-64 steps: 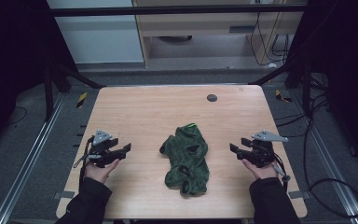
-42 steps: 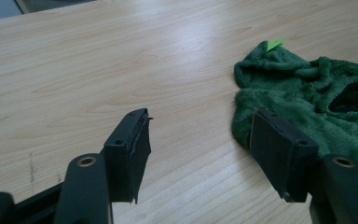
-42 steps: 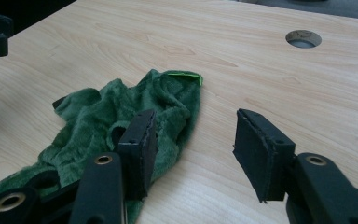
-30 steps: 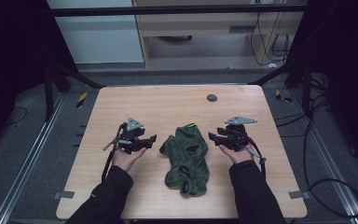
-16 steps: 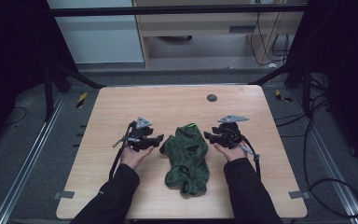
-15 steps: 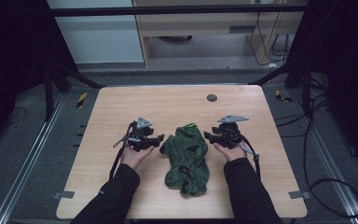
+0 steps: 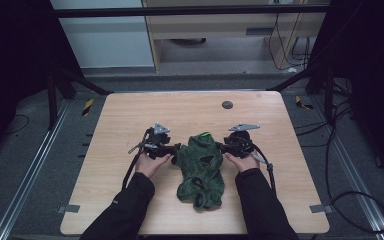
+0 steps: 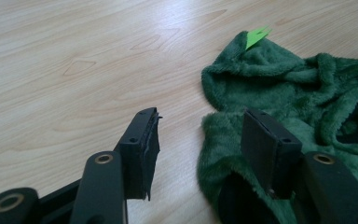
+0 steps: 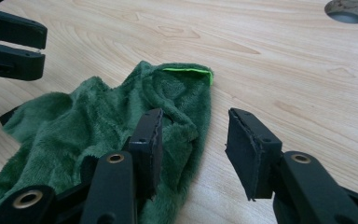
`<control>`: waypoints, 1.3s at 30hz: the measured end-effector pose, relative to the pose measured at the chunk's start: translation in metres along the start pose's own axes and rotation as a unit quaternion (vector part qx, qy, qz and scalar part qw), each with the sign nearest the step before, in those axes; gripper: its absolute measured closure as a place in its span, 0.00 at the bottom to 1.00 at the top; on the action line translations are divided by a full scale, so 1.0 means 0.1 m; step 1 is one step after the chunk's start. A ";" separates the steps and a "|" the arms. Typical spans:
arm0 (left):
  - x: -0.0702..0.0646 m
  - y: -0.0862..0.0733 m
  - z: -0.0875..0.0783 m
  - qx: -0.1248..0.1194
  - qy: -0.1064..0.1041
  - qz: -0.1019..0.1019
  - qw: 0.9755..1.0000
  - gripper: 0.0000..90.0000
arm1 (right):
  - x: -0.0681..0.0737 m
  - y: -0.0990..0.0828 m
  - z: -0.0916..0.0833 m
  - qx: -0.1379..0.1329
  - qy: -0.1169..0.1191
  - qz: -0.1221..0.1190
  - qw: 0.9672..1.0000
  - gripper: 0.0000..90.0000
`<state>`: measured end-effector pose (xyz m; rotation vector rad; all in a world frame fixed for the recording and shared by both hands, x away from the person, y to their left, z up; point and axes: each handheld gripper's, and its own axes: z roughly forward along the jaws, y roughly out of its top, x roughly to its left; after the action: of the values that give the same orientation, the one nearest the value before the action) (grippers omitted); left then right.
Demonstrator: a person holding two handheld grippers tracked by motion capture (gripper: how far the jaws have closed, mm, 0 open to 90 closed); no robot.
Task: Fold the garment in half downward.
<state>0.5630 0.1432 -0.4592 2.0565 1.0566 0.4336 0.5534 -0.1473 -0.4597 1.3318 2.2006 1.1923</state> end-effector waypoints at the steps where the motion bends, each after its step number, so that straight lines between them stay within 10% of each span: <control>1: -0.01 0.00 0.02 0.003 -0.001 0.002 1.000 0.51 | 0.00 0.00 0.02 0.001 0.000 -0.002 1.000 0.62; 17: -0.05 -0.04 0.40 0.047 -0.020 0.005 0.999 0.56 | 0.01 -0.07 0.28 0.049 0.012 0.001 0.999 0.65; 39: -0.13 -0.02 0.43 0.081 -0.033 -0.002 0.996 0.87 | 0.02 -0.11 0.37 0.083 0.020 0.001 0.996 0.83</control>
<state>0.5802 0.1129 -0.4879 2.1951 1.0876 0.2841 0.5687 -0.1299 -0.4908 1.3847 2.3720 1.0667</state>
